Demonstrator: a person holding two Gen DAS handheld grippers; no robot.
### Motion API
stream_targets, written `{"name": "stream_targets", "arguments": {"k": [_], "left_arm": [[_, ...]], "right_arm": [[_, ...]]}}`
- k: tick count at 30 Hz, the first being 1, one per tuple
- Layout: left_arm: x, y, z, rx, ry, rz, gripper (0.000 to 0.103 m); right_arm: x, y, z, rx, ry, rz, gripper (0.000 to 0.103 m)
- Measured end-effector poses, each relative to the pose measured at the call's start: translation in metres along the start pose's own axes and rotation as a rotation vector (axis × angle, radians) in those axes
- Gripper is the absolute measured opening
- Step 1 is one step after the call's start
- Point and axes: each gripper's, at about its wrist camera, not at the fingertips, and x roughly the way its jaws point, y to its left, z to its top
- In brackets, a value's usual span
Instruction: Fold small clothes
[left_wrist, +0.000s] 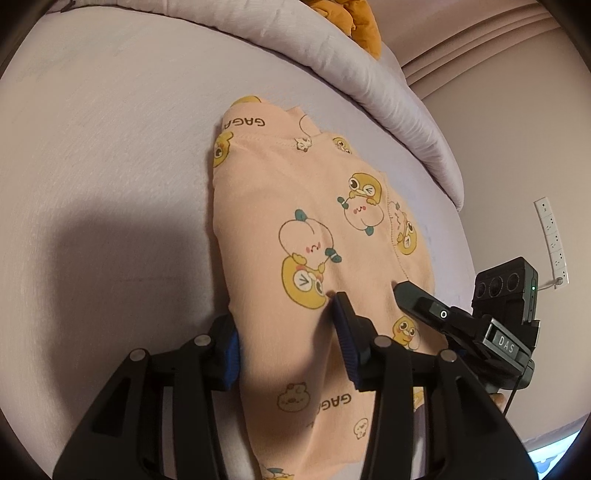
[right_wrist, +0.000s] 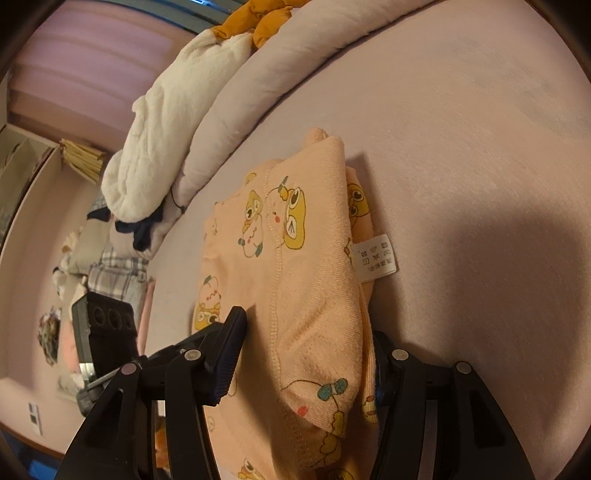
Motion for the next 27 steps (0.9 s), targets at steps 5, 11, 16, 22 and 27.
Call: {"name": "stream_targets", "arguments": {"k": [5, 11, 16, 22, 27], "left_arm": [[0.0021, -0.0018, -0.0002, 0.011, -0.003, 0.009, 0.044], [0.0027, -0.0012, -0.0005, 0.015, -0.003, 0.011, 0.045], [0.0036, -0.0018, 0.0003, 0.021, -0.002, 0.016, 0.045], [0.0046, -0.0028, 0.0001, 0.025, -0.004, 0.019, 0.045], [0.0051, -0.0033, -0.0003, 0.027, -0.005, 0.020, 0.045]], "right_arm": [[0.0001, 0.0017, 0.0000, -0.006, -0.001, -0.005, 0.058], [-0.0001, 0.0025, 0.0001, -0.012, -0.001, -0.008, 0.058], [-0.0001, 0.0025, -0.0002, -0.011, -0.001, -0.009, 0.058], [-0.0001, 0.0025, -0.0004, -0.011, -0.001, -0.008, 0.058], [-0.0001, 0.0028, -0.0006, -0.010, 0.000, -0.009, 0.058]]}}
